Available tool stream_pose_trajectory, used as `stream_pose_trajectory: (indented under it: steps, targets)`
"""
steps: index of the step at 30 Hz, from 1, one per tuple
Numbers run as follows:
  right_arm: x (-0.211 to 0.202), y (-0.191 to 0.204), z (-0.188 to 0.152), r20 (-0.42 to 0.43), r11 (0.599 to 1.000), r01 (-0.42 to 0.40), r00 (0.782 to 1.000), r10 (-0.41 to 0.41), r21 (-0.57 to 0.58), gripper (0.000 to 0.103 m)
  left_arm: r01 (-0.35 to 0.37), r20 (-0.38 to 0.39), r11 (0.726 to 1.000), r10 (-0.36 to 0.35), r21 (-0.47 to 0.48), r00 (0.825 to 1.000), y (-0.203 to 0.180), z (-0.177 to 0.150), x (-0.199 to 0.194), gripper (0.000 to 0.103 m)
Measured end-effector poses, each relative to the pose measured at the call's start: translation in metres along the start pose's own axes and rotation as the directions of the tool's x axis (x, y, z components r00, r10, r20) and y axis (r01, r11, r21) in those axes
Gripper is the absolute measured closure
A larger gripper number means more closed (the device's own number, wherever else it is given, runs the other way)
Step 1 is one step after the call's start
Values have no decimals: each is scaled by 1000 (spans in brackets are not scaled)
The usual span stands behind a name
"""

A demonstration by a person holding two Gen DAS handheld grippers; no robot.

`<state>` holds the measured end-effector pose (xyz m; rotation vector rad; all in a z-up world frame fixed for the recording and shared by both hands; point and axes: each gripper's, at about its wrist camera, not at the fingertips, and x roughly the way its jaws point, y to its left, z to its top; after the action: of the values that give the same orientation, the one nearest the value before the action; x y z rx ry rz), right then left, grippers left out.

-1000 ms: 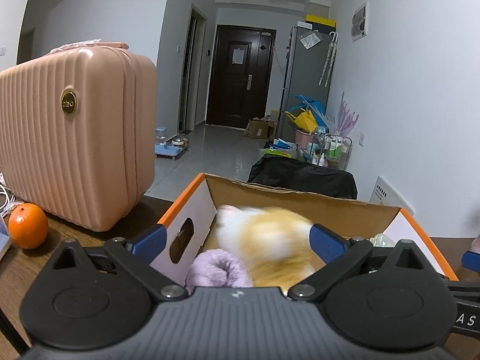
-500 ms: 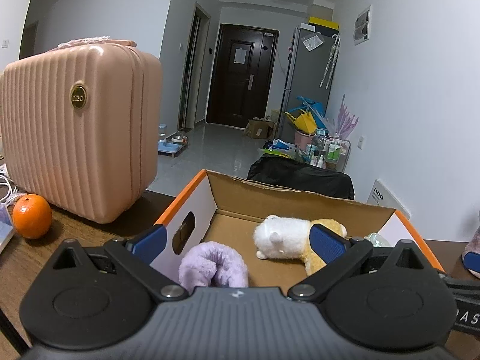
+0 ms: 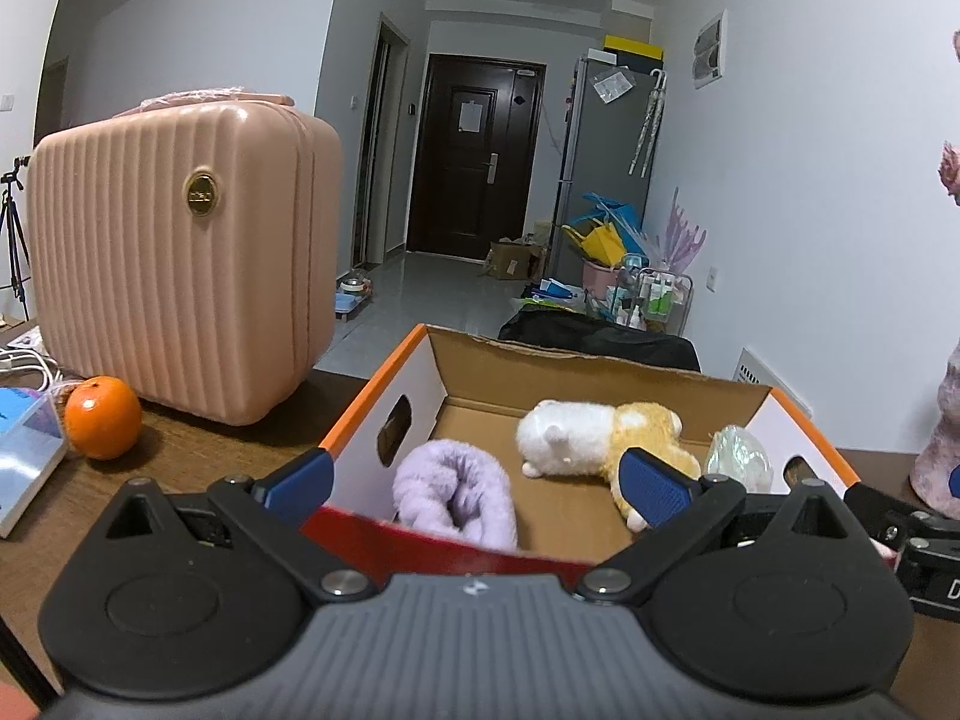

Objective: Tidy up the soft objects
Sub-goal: 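Withdraw both grippers from the box back toward the remaining items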

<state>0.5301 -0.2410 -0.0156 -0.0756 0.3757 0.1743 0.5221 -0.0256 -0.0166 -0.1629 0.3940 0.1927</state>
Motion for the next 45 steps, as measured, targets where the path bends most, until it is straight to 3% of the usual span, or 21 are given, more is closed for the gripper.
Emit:
stream_pose_trajectory:
  steps: [45]
  targets:
    - [-184,35,-95,-26,999,-30,999,29,-39,0,60,-41,989,-55,133,998,74,-76,-175,0]
